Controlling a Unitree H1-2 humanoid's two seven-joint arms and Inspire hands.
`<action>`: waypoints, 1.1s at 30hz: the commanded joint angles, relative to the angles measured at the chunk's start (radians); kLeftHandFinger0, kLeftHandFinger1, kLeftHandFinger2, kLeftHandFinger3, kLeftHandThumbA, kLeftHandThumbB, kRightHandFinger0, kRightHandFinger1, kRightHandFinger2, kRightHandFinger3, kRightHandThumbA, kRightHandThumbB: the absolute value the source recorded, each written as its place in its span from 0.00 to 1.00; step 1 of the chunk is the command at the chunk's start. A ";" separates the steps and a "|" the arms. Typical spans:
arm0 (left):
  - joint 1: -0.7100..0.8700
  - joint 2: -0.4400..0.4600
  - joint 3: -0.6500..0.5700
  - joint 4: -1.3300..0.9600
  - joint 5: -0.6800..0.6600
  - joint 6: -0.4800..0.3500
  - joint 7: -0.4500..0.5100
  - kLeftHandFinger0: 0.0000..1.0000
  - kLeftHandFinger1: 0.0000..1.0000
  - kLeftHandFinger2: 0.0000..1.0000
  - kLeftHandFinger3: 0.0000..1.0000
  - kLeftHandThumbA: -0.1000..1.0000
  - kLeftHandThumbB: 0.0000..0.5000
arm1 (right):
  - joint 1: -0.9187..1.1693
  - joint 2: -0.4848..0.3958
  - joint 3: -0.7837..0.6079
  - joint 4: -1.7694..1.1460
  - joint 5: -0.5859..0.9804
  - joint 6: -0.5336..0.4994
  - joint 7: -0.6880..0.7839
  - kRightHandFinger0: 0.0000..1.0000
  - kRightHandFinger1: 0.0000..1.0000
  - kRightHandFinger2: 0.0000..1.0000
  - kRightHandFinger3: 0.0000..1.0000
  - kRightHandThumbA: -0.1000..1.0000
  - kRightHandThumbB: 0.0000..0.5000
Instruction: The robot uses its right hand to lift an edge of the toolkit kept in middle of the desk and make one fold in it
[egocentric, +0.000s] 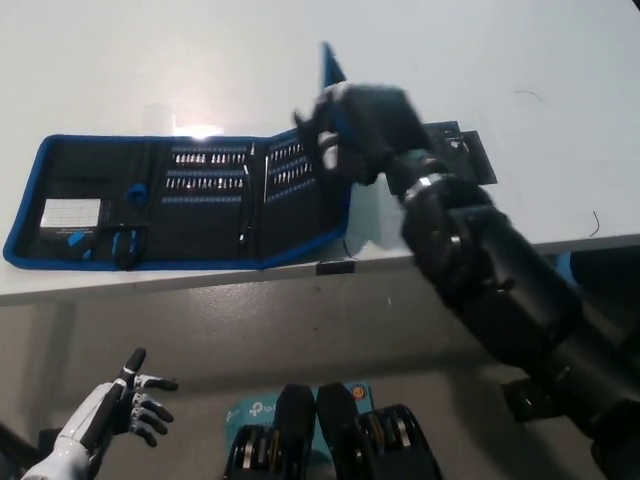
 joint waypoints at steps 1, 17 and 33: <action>-0.022 0.021 -0.008 -0.013 0.008 -0.002 -0.020 0.39 0.40 0.39 0.57 1.00 1.00 | -0.037 0.014 0.073 0.023 -0.124 -0.013 0.058 0.00 0.06 0.29 0.42 0.00 0.52; -0.032 0.022 -0.008 -0.023 -0.001 -0.001 -0.032 0.35 0.37 0.35 0.56 1.00 0.89 | 0.059 0.009 0.337 0.172 -0.290 -0.004 0.222 0.00 0.14 0.43 0.69 0.00 0.42; -0.025 0.020 -0.010 -0.038 0.002 0.026 -0.028 0.38 0.37 0.33 0.57 1.00 0.89 | 0.116 0.062 0.179 0.123 -0.204 -0.028 0.268 1.00 1.00 1.00 1.00 0.75 1.00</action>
